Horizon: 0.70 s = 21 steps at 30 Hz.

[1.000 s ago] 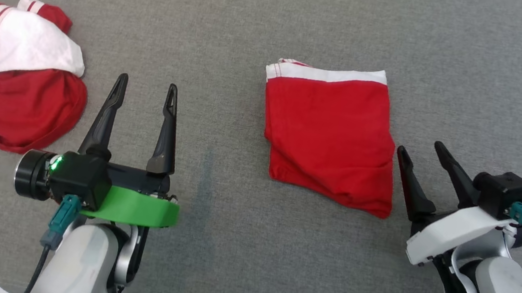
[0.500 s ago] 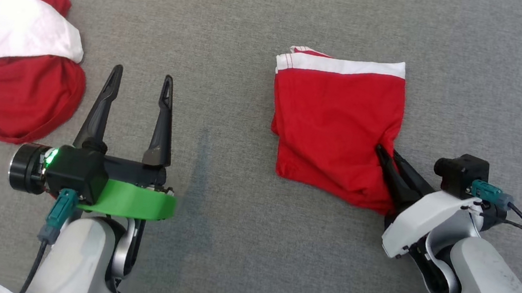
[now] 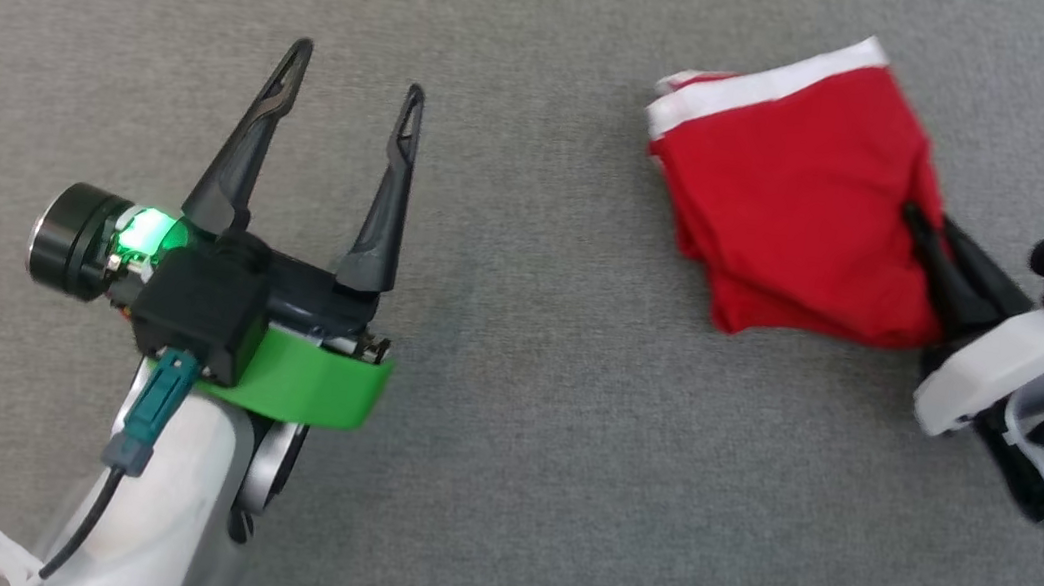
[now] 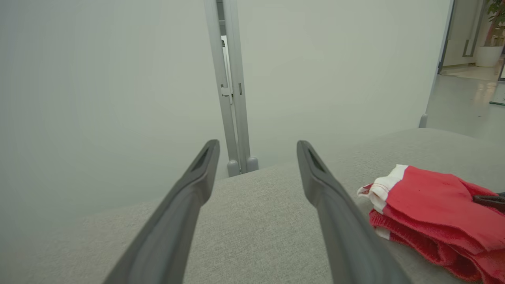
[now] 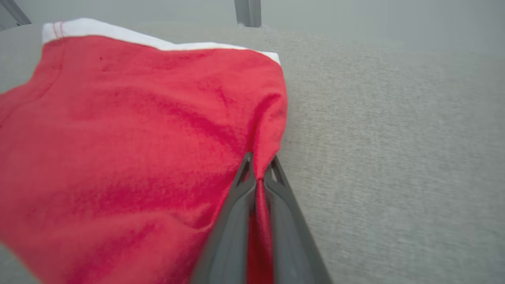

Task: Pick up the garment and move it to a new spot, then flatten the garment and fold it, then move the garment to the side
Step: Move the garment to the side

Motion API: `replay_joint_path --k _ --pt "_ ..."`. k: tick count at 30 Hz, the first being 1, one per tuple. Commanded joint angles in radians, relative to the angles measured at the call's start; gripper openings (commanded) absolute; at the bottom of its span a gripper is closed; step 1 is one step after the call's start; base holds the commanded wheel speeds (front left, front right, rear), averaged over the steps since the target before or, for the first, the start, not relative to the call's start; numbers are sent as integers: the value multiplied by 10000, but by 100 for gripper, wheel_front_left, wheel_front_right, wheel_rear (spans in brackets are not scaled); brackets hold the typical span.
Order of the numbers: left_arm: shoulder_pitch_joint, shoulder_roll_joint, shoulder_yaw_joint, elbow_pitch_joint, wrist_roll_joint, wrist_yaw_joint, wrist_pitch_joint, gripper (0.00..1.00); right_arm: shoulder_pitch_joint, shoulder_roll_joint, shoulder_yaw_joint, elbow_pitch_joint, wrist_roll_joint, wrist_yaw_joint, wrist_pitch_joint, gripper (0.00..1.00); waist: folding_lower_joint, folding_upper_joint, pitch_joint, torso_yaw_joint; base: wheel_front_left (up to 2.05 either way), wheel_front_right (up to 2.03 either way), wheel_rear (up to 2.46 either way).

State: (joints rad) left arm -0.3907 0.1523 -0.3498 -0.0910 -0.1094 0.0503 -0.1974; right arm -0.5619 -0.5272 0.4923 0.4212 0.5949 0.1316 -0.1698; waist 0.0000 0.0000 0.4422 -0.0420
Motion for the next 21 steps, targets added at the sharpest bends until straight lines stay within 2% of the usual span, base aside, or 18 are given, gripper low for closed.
replay_joint_path --k 1,6,13,20,21 --pt "-333 89 -126 -127 129 -133 147 100 -317 -291 -23 200 146 -17 -117 0 0 0 1051 -1077 0 0 0" --pt "-1213 -68 -745 -481 460 -489 409 100 -1164 -1504 -160 1007 528 -17 -378 0 0 0 1868 -1254 0 0 0" --pt "-2025 -272 -1278 -657 785 -695 548 100 -2428 -2823 -434 2221 829 -17 -647 0 0 0 2776 -1079 0 0 0" --pt "-2326 -283 -1412 -654 833 -695 472 100 -3321 -3279 -922 3271 992 -17 -868 0 0 0 3149 -781 0 0 0" --pt "-2345 -272 -1402 -630 835 -673 427 100 -3401 -3244 -1015 3401 1065 -17 -886 8 0 0 3149 -758 0 0 0"
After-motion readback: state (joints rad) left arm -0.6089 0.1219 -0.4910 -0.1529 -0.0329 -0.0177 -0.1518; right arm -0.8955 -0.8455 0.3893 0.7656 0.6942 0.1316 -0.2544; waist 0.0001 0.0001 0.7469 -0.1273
